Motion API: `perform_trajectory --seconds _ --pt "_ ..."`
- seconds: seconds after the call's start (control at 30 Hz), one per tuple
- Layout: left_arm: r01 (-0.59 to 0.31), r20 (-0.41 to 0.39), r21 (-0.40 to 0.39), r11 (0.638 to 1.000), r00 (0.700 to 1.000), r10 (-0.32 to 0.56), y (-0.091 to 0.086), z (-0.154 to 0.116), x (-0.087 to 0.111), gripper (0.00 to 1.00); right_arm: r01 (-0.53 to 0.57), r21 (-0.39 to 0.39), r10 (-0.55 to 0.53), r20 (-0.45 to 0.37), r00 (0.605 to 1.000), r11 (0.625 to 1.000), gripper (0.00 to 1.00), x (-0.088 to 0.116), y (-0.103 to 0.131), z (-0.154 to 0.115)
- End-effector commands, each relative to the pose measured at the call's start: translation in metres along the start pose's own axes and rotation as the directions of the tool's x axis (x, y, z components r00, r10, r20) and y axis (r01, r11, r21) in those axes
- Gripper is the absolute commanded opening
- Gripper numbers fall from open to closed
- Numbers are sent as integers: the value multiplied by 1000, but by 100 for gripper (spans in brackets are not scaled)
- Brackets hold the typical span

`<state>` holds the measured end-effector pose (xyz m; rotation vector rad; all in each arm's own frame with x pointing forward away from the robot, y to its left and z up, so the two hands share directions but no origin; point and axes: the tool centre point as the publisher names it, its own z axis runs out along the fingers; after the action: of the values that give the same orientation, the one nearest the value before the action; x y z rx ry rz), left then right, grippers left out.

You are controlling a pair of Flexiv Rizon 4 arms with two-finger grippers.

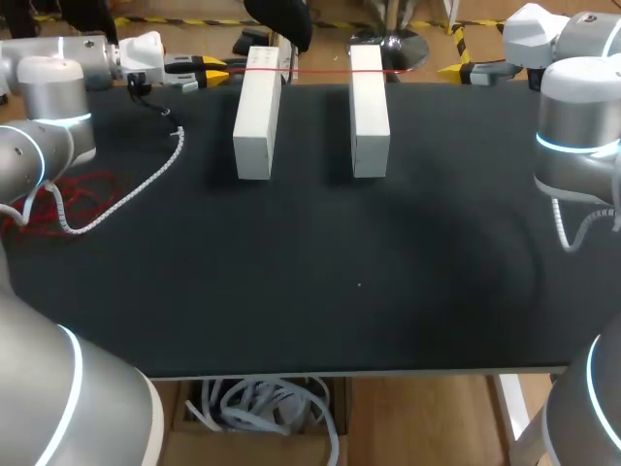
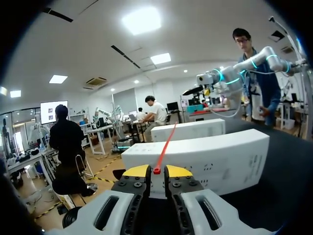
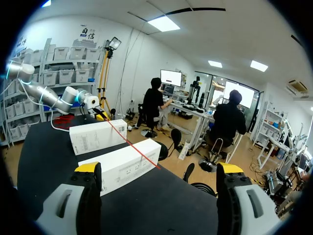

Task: Grab the tape and strap the tape.

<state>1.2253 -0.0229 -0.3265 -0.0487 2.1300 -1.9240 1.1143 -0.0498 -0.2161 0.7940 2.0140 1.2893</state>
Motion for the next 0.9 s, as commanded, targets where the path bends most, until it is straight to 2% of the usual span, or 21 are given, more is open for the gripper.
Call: perform_trajectory --seconds 0.03,0.43,0.7,0.9 --pt "7 -556 19 1000 831 5 8 1 -6 13 0 -1 0 0 1000 1000 100 0 0 0" --pt "14 -550 24 1000 835 1 6 1 -1 12 0 -1 0 0 1000 1000 100 0 0 0" --pt "15 -549 25 1000 836 1 6 0 0 16 0 -1 0 0 1000 1000 100 0 0 0" --pt "14 -550 27 1000 835 3 6 1 1 13 0 -1 0 0 1000 1000 100 0 0 0"
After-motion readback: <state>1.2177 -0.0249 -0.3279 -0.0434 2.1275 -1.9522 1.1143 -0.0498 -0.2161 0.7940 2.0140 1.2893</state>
